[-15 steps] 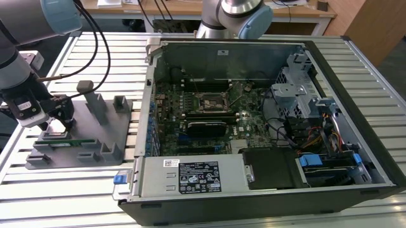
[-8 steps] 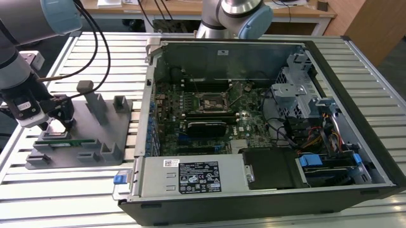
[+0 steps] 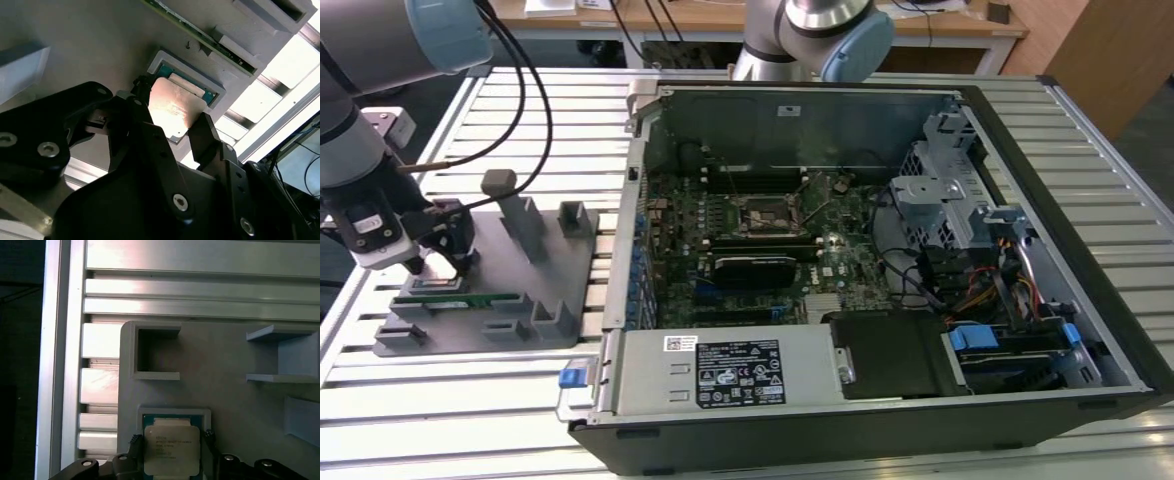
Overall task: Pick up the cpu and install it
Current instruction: 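Pick up the cpu and move it towards the insertion slot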
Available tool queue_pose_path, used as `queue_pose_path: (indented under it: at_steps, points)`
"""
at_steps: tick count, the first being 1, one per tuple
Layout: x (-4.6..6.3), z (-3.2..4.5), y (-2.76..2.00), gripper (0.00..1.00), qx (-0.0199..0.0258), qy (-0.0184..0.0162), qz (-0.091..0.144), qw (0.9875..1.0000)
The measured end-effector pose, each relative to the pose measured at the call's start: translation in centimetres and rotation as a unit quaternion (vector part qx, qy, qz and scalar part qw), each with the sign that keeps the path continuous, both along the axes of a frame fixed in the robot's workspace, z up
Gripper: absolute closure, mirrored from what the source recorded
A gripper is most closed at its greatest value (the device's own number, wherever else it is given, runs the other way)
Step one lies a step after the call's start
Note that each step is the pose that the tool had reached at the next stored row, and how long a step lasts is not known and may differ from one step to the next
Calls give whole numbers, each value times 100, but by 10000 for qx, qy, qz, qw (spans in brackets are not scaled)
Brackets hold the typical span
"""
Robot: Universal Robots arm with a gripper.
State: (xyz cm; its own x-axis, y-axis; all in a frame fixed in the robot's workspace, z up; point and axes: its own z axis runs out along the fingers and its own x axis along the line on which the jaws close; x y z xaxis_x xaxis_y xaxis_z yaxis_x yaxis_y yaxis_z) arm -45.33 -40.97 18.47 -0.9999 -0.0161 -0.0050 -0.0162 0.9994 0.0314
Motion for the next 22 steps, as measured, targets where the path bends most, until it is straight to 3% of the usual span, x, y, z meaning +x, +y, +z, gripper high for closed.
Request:
queue_pose_path:
  at_steps: [2,10,12,13,22]
  points:
    - [0,0,0,46,0,0,0,10000]
    - [23,8,1,46,1,-1,-12,10000]
    - [23,8,1,45,1,0,-12,10000]
    - [23,8,0,39,0,0,-12,10000]
    - [19,9,0,39,0,0,-14,10000]
